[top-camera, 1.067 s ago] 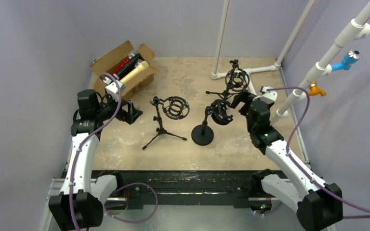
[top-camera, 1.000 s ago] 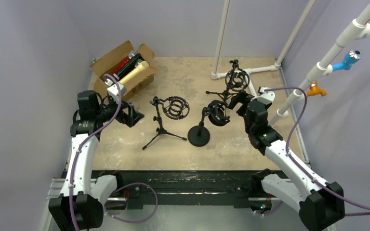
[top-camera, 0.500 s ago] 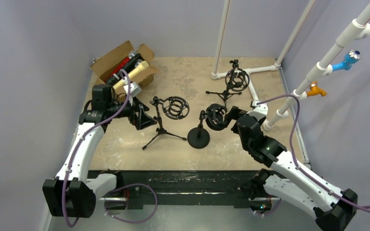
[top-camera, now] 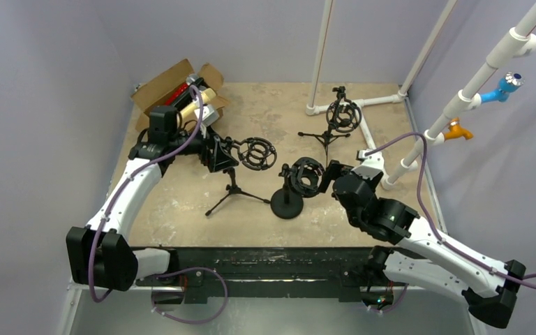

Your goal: Attach the microphones to the stand

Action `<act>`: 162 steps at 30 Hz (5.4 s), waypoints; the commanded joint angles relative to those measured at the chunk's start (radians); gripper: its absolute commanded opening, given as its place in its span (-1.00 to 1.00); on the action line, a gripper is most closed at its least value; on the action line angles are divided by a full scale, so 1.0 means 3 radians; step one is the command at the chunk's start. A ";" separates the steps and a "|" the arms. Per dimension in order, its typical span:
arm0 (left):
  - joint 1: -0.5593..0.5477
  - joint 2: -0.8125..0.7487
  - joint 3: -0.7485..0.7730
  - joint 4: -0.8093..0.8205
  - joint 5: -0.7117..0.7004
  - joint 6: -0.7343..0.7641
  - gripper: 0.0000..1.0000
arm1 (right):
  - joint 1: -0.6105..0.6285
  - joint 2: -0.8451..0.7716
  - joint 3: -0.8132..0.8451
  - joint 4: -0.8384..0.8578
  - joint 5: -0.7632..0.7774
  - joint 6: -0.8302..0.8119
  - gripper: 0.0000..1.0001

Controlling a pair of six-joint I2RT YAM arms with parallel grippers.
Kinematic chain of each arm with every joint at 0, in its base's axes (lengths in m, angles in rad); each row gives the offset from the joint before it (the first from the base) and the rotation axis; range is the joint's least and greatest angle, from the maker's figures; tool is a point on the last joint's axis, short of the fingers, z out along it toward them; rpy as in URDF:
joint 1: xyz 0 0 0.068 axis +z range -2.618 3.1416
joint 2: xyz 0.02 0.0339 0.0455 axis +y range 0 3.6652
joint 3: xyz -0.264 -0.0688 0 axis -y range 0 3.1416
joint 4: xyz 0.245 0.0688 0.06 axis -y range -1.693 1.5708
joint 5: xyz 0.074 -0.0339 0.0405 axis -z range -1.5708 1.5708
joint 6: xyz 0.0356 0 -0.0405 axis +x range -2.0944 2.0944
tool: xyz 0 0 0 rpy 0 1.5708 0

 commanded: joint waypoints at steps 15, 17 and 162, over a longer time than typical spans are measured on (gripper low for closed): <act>-0.0161 -0.0231 0.0069 -0.0526 -0.0588 0.0811 -1.00 | 0.0014 -0.0093 0.0403 -0.0481 0.0188 -0.0172 0.98; -0.0085 -0.0376 0.0020 -0.0668 -0.0767 0.0959 -1.00 | 0.0014 -0.0085 0.0433 -0.0446 0.0170 -0.0254 0.98; -0.0373 0.1375 0.1068 0.0002 -0.4970 0.1822 0.81 | -0.0902 0.2660 0.3149 0.1350 -0.1895 -0.1927 0.69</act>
